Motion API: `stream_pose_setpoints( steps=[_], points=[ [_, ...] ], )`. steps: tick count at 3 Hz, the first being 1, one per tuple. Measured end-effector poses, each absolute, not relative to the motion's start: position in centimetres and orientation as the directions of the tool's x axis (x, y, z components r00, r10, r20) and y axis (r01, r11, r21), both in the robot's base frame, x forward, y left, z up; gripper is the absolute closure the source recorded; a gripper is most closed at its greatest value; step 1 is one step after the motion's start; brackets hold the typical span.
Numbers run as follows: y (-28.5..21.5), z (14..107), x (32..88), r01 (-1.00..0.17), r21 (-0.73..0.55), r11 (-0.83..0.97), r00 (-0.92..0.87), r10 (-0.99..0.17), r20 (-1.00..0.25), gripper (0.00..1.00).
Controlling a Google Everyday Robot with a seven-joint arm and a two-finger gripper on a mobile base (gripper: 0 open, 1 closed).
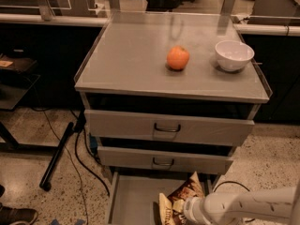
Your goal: Pick brown chip bag from bottom drawer and place on counter
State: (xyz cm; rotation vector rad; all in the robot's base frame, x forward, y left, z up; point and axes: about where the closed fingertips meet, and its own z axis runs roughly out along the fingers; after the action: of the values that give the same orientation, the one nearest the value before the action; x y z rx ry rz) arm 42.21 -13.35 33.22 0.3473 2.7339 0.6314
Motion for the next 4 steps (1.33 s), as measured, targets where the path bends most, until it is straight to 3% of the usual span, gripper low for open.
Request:
stream_pose_setpoints(
  steps=[1,3,4],
  points=[
    [-13.0,39.4,39.5,0.079,0.429,0.900,-0.913,0.238,-0.330,1.00],
    [-13.0,42.6,39.2,0.059,0.436,0.898,-0.913,0.225,-0.341,1.00],
    [-12.7,49.5,38.3,-0.001,0.443,0.897,-0.904,0.189,-0.384,1.00]
  ],
)
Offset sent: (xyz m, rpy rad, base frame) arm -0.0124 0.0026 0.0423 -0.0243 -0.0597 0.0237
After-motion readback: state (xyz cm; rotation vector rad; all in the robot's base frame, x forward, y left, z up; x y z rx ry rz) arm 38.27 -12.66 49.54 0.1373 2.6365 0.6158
